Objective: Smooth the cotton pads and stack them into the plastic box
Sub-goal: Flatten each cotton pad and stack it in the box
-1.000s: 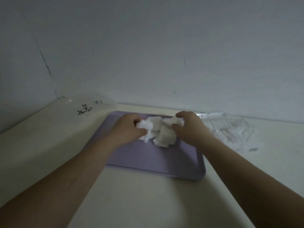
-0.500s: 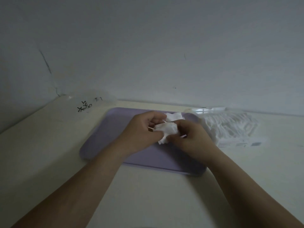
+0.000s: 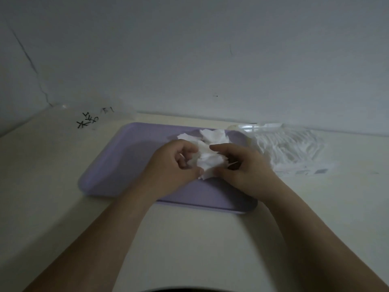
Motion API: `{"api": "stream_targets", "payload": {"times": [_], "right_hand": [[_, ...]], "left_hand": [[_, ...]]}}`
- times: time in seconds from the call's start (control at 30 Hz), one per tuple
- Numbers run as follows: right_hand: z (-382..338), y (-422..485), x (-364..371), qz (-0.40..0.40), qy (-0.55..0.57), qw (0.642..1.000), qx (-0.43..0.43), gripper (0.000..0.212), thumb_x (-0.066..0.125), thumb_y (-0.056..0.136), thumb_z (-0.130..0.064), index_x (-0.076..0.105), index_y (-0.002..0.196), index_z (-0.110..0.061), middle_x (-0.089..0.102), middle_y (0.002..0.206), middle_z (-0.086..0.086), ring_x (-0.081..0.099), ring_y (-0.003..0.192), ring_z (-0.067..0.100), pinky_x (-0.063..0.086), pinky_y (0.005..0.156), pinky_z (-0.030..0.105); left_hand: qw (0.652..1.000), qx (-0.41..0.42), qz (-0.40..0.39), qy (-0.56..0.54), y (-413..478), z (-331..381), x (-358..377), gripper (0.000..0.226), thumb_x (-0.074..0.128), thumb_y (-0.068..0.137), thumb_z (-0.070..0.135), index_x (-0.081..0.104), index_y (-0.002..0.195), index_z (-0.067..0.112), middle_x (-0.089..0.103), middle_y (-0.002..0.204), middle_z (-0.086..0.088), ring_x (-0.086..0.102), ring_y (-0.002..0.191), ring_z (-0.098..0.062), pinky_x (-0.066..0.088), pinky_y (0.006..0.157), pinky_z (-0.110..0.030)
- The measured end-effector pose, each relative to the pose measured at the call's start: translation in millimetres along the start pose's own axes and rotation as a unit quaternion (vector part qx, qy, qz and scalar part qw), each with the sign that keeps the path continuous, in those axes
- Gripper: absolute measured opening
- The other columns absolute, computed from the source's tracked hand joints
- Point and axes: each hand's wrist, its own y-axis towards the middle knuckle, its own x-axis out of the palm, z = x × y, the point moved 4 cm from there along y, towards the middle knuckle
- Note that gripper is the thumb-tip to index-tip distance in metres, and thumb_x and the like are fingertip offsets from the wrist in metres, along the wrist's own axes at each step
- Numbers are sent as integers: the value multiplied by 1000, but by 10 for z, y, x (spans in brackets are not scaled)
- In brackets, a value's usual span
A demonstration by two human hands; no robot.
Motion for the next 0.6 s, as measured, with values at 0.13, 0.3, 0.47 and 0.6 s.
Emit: {"api": "stream_targets", "payload": {"times": [0.13,0.3,0.47,0.6], "right_hand": [[29,-12,-39,54,27,998,0,31,88,81,-16,80,99,-40,79,94,-13,75,87,7,61,85,29],[62,3,-23,70,75,995,10,20,87,81,-17,82,85,-36,80,85,-4,74,81,26,62,83,49],[64,1,-78,65,156,985,42,18,82,84,-2,79,79,-19,80,89,4,76,89,30,63,82,46],[63,12,-72,61,106,991,45,23,78,83,0,73,71,-20,77,80,-1,72,76,18,59,81,44]], "left_hand": [[1000,-12,-7,6,-40,-36,57,21,86,81,12,71,86,26,69,69,13,60,62,-4,47,63,-12],[1000,-21,-9,13,-28,-47,95,19,81,88,14,70,82,28,65,63,16,55,56,6,41,59,-7],[999,-25,-25,9,-39,-11,94,15,78,90,12,72,84,23,70,72,9,57,59,7,41,60,-5],[999,-17,-20,19,-40,-9,90,9,75,93,10,76,90,18,69,71,13,56,56,9,40,59,-4]]}}
